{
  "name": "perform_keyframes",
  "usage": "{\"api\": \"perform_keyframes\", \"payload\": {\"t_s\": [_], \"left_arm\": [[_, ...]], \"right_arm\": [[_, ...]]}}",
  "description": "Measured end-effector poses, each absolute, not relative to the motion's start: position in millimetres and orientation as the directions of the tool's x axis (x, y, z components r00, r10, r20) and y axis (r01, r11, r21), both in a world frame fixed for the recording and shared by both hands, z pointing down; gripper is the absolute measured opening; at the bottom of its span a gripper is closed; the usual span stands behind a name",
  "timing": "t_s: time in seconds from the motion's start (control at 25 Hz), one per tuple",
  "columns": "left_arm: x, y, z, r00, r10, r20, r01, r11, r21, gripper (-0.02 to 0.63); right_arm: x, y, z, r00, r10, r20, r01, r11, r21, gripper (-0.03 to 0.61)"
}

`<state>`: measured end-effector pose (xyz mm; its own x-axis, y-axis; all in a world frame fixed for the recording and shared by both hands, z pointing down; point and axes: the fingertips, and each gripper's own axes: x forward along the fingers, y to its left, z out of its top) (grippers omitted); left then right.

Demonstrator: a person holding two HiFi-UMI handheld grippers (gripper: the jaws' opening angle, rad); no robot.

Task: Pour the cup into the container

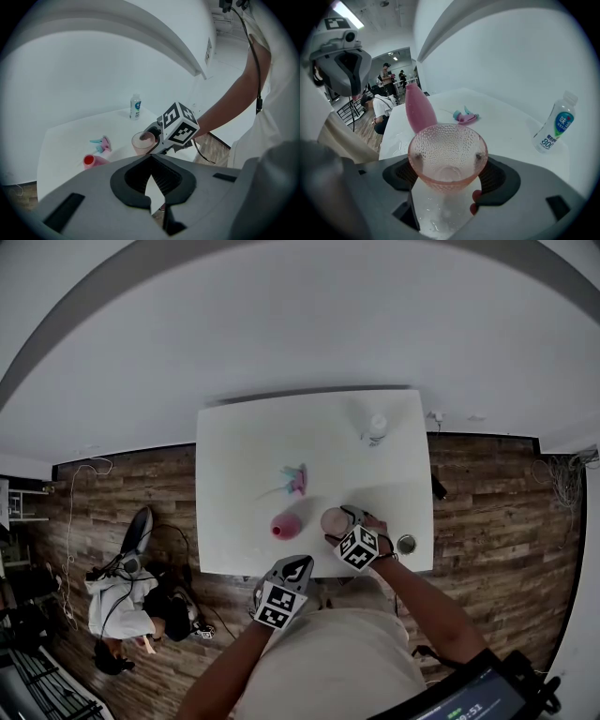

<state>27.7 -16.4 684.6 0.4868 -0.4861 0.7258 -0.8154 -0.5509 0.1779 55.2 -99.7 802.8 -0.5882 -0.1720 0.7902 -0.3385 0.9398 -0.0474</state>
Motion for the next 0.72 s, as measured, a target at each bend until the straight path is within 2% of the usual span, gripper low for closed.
{"api": "perform_keyframes", "payload": {"t_s": [0.72], "left_arm": [[17, -26, 686, 0.471, -0.497, 0.729, -0.827, -0.536, 0.169, 0.011]], "right_arm": [[51, -105, 812, -0.6, -0.225, 0.768, -0.328, 0.944, 0.02, 0.379]]}}
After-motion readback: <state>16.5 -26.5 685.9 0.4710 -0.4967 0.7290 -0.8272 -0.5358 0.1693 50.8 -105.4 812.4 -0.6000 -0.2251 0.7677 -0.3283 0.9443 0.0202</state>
